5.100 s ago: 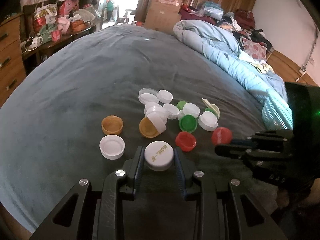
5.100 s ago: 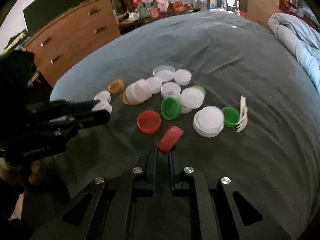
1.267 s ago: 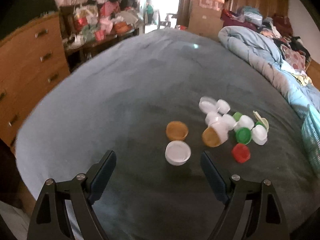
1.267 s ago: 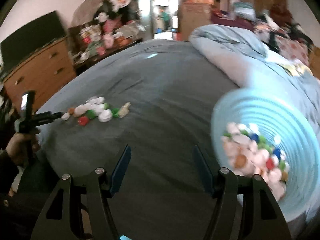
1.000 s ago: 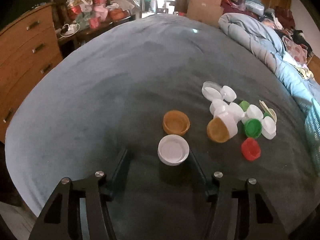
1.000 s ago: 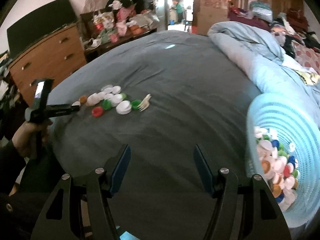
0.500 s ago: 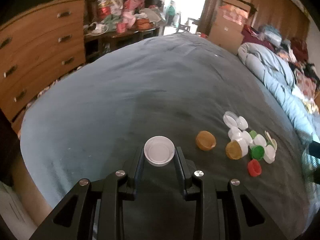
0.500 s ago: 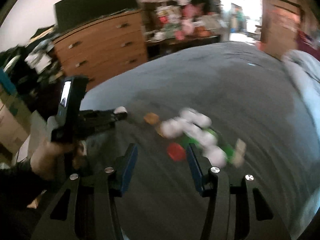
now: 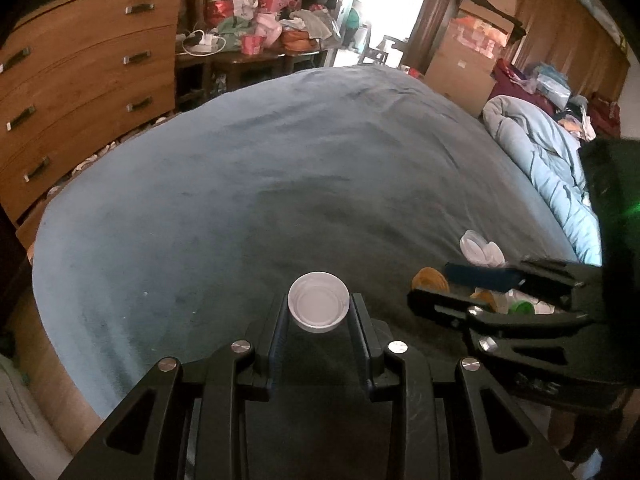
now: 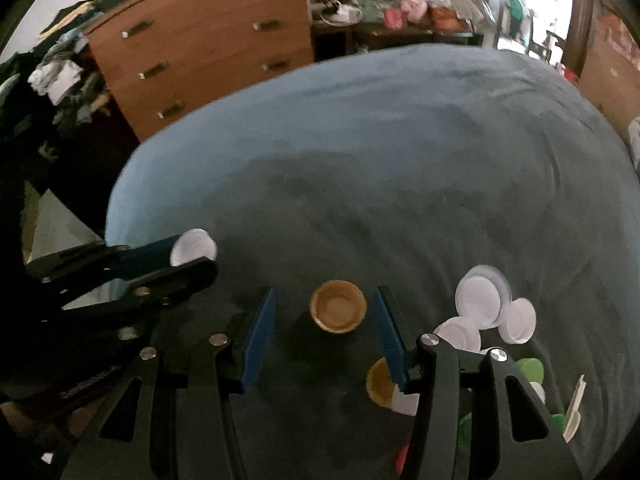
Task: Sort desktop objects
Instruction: 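Grasp a white cap with the left tool while the right tool grasps a brown cap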
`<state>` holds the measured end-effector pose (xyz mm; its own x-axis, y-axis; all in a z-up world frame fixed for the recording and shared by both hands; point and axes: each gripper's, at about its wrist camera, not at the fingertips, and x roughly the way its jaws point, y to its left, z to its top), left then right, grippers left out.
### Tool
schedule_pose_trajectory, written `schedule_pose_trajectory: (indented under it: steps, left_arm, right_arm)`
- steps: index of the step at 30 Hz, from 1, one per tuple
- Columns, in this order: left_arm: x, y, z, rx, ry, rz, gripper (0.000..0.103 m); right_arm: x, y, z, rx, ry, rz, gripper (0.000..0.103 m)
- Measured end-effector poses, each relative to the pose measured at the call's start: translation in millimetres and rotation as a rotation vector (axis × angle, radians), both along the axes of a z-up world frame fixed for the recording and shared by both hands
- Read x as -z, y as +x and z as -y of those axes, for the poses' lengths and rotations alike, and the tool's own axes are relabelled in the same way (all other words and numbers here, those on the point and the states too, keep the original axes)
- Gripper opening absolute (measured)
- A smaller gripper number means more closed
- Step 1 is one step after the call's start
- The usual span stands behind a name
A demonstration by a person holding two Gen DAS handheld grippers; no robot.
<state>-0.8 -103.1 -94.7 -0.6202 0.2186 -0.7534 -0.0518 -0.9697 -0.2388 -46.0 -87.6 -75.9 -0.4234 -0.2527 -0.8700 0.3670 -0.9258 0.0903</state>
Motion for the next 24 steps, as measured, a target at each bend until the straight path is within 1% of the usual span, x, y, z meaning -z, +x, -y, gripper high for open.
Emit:
schedule_pose_trajectory:
  steps: [3,5,9,13,18,24]
  left_arm:
    - [0,-1,-3,0.005,-0.004,0.003,0.031]
    - [-2,0,-5,0.004,-0.009,-0.001,0.031]
    - [-15,5,-12,0.018,-0.021,-0.03,0.031]
    - [-39,15,-31,0.055,-0.027,-0.086,0.031]
    - [-71,33,-73,0.135,-0.027,-0.149,0.031]
    - [-106,60,-146,0.293,-0.021,-0.207,0.031]
  right_arm:
    - [0,3,1,0.002,0.001,-0.013,0.025]
    - [-7,10,-2,0.015,-0.01,-0.039,0.025]
    - [-38,34,-12,0.056,-0.046,-0.11,0.025]
    - [-69,67,-36,0.114,-0.037,-0.178,0.025]
    - [-99,107,-87,0.237,-0.035,-0.242,0.025]
    - [-128,164,-155,0.403,-0.004,-0.289,0.025]
